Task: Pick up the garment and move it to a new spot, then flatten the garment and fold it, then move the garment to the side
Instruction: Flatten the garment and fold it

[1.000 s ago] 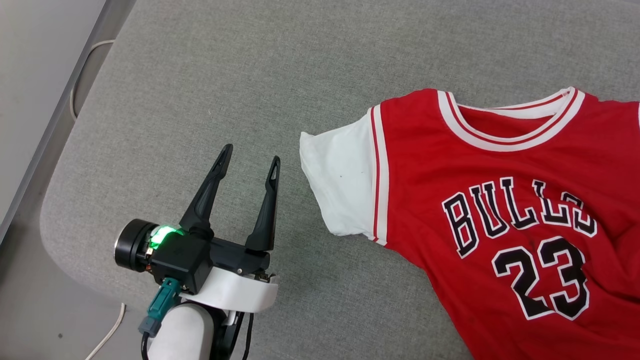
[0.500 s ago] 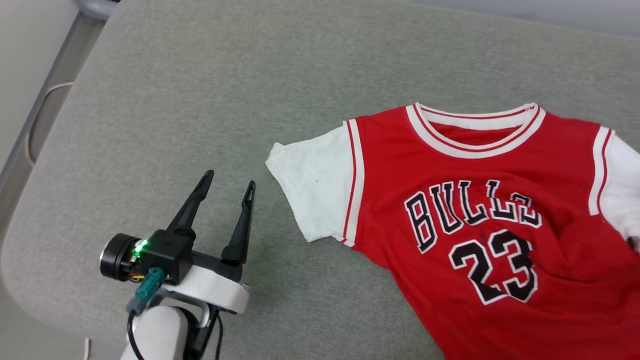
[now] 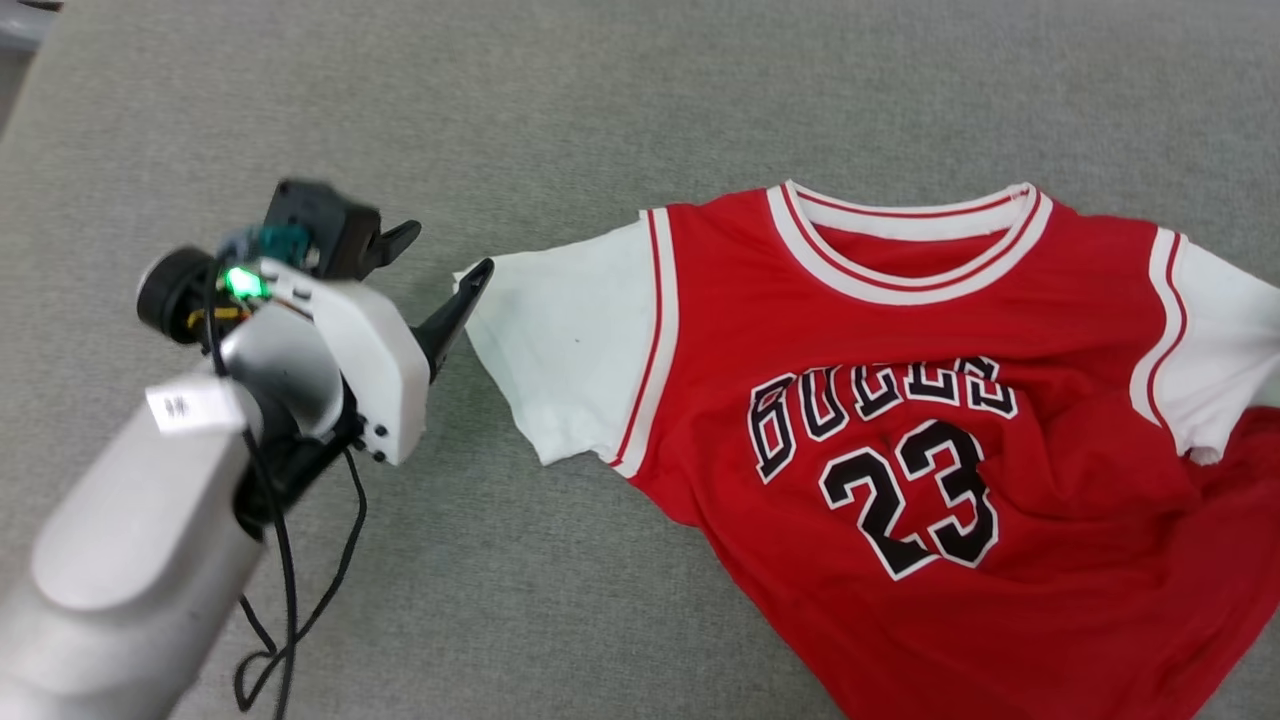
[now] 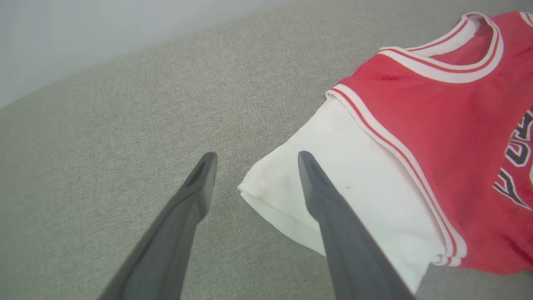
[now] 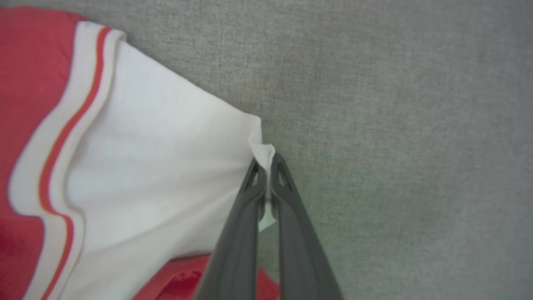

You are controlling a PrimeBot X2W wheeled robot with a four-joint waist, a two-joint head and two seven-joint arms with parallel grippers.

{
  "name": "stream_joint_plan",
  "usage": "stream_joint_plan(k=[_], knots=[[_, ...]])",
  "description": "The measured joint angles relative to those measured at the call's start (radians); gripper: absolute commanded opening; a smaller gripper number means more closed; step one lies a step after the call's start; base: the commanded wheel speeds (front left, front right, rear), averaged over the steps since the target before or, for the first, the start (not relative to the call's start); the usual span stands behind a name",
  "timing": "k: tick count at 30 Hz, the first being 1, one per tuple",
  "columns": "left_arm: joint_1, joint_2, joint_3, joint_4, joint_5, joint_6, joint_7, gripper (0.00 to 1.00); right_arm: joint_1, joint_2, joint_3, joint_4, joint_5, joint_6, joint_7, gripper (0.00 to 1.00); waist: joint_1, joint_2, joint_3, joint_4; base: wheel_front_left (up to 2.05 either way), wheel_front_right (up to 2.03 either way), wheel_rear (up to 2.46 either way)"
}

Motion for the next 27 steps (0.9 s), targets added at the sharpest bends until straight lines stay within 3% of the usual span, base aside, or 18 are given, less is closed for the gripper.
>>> stream_joint_plan(k=[5,10,14,27], knots=[[-0.136,0.074,-0.076,0.07,-0.155,0.0,0.224,1.0,-0.05,0.011,0.031,0.009,-0.002,0.0,-0.014,0.0,0.0,0.0,0.032,-0.027,0.0,0.0,0.0],[-0.209,0.1,-0.132,0.124,-0.244,0.0,0.349,1.0,-0.084,0.021,0.063,0.019,-0.001,0.0,-0.03,0.0,0.0,0.0,0.054,-0.049,0.0,0.0,0.0],[-0.239,0.1,-0.166,0.147,-0.303,0.0,0.389,1.0,-0.103,0.023,0.083,0.028,0.008,0.0,-0.04,0.0,0.0,0.0,0.067,-0.059,0.0,0.0,0.0],[-0.313,0.092,-0.274,0.256,-0.348,0.0,0.4,1.0,-0.142,0.002,0.118,0.051,0.034,0.0,-0.063,0.0,-0.0002,0.0,0.109,-0.071,0.0,0.0,0.0]])
